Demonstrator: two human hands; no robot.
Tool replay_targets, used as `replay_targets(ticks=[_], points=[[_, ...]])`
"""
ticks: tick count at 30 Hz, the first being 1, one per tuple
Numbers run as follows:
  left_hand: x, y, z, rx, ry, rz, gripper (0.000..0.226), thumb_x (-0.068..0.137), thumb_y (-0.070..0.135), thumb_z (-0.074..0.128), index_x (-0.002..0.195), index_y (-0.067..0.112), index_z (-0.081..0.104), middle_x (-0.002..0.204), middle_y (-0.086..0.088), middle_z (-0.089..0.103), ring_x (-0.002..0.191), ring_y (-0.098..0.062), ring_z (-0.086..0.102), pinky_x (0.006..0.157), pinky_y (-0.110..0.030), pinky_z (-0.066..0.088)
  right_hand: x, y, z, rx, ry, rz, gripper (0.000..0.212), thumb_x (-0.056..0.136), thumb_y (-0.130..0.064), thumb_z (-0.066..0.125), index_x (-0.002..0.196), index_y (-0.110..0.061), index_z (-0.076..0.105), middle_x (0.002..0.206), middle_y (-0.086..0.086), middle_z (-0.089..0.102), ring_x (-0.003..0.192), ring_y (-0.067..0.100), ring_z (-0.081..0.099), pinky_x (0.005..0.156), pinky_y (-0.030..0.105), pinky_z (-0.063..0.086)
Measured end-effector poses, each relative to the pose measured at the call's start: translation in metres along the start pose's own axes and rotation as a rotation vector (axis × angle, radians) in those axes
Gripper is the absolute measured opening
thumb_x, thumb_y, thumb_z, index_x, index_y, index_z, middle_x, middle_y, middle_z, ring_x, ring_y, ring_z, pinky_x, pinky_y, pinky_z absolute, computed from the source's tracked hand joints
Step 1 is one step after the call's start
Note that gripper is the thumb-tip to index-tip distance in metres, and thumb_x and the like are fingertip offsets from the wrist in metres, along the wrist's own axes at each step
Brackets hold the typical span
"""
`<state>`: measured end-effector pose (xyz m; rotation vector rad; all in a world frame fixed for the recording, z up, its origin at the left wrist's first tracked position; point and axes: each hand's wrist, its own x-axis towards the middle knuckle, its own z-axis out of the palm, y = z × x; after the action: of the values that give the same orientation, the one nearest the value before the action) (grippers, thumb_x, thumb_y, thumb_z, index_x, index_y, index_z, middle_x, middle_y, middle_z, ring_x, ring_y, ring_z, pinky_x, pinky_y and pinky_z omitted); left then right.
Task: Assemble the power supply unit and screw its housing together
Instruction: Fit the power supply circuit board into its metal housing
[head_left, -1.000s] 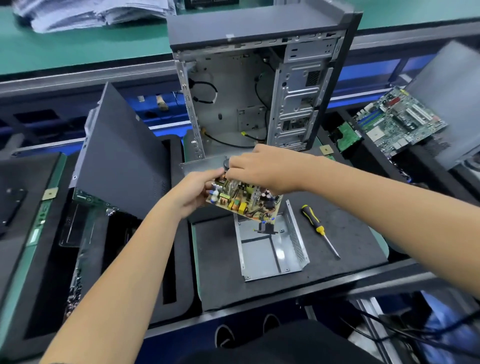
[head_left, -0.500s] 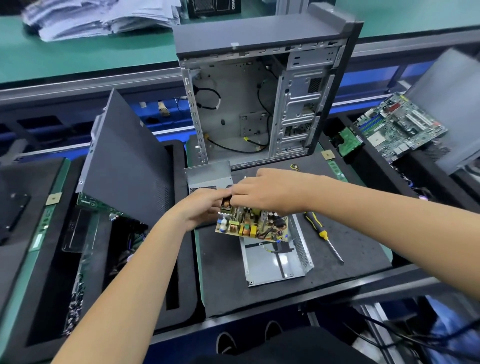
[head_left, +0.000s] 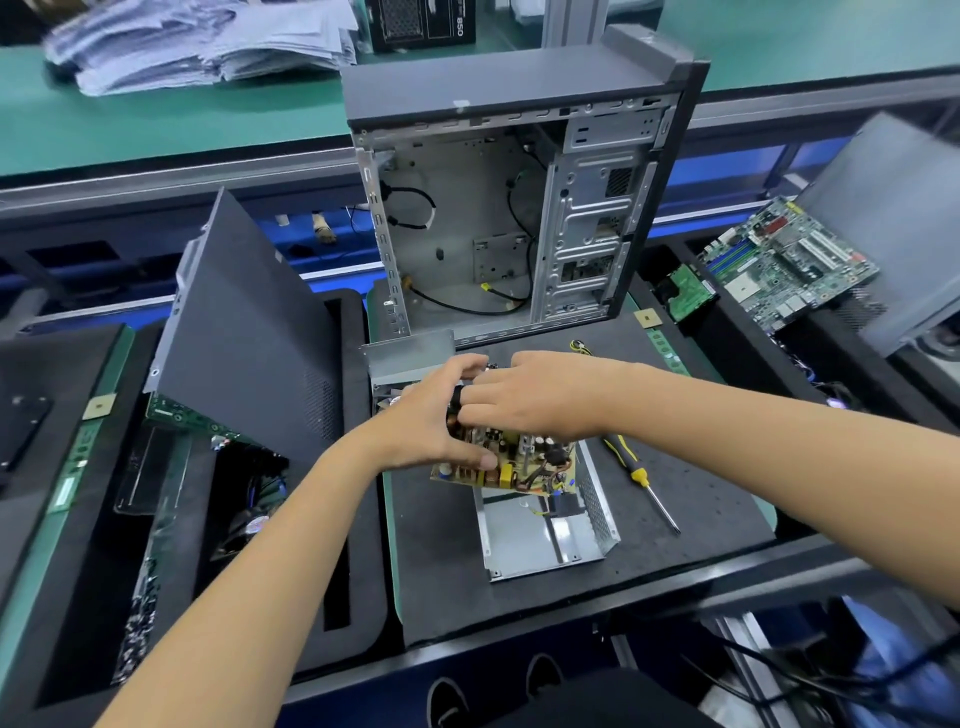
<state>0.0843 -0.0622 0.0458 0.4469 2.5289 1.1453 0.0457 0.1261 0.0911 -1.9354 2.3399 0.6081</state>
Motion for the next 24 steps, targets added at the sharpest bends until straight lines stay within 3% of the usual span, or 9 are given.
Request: replay_targets(ticks=[5, 11, 15, 17, 20, 22, 24], points=[[0.005, 0.005, -0.004, 0.089, 0.044, 0.037, 0.106, 0.056, 0.049, 0.088, 0.142, 0.034, 0.029, 0.136, 0.014, 0.04, 0.128, -0.01, 0.035, 0.107, -0.037, 0.032, -0.003, 0.003, -0.015, 0.018, 0.006, 0.002, 0.057, 0.07, -0.006, 0.07, 0.117, -0.019, 0.04, 0.116, -0.003, 0.046, 0.111, 0.018, 0.045, 0.06, 0.034, 0.036], [0.007, 0.015, -0.015, -0.008, 0.078, 0.067, 0.085, 0.053, 0.04, 0.092, 0.123, 0.033, 0.044, 0.112, 0.023, 0.058, 0.101, 0.008, 0.054, 0.076, -0.007, 0.041, -0.007, 0.005, -0.029, 0.058, 0.033, 0.023, 0.055, 0.07, -0.003, 0.067, 0.118, -0.017, 0.044, 0.115, -0.002, 0.047, 0.111, 0.018, 0.046, 0.066, 0.039, 0.047], [0.005, 0.017, -0.019, 0.024, 0.153, 0.069, 0.081, 0.049, 0.044, 0.092, 0.116, 0.032, 0.048, 0.105, 0.023, 0.059, 0.093, 0.012, 0.054, 0.071, -0.005, 0.039, -0.009, 0.009, -0.028, 0.062, 0.106, 0.023, 0.057, 0.072, 0.0, 0.06, 0.124, -0.019, 0.045, 0.119, -0.002, 0.048, 0.114, 0.018, 0.046, 0.067, 0.038, 0.047], [0.005, 0.017, -0.021, 0.043, 0.189, 0.064, 0.079, 0.049, 0.046, 0.091, 0.114, 0.029, 0.049, 0.102, 0.018, 0.06, 0.091, 0.006, 0.055, 0.07, -0.009, 0.04, -0.009, 0.01, -0.03, 0.039, 0.141, 0.047, 0.062, 0.073, -0.001, 0.059, 0.128, -0.021, 0.042, 0.131, -0.002, 0.045, 0.121, 0.019, 0.045, 0.074, 0.036, 0.048], [0.004, 0.017, -0.023, 0.1, 0.251, 0.031, 0.085, 0.048, 0.055, 0.087, 0.118, 0.027, 0.047, 0.106, 0.015, 0.058, 0.095, -0.001, 0.054, 0.075, -0.012, 0.04, -0.017, 0.023, -0.034, 0.202, 0.187, 0.244, 0.07, 0.07, 0.003, 0.061, 0.132, -0.022, 0.039, 0.137, 0.002, 0.039, 0.122, 0.023, 0.044, 0.087, 0.034, 0.047], [0.003, 0.016, -0.02, 0.1, 0.297, -0.01, 0.086, 0.047, 0.053, 0.088, 0.117, 0.027, 0.046, 0.104, 0.015, 0.057, 0.095, -0.003, 0.055, 0.076, -0.016, 0.041, -0.022, 0.032, -0.039, 0.49, 0.228, 0.505, 0.047, 0.077, -0.002, 0.06, 0.118, -0.019, 0.046, 0.115, 0.002, 0.05, 0.107, 0.023, 0.053, 0.081, 0.032, 0.046], [0.002, 0.016, -0.017, 0.103, 0.357, -0.028, 0.083, 0.049, 0.05, 0.089, 0.115, 0.025, 0.048, 0.104, 0.011, 0.058, 0.095, -0.008, 0.056, 0.08, -0.023, 0.043, -0.023, 0.037, -0.041, 0.76, 0.248, 0.749, 0.015, 0.085, -0.021, 0.059, 0.098, -0.014, 0.054, 0.089, -0.001, 0.061, 0.089, 0.022, 0.062, 0.069, 0.03, 0.044]])
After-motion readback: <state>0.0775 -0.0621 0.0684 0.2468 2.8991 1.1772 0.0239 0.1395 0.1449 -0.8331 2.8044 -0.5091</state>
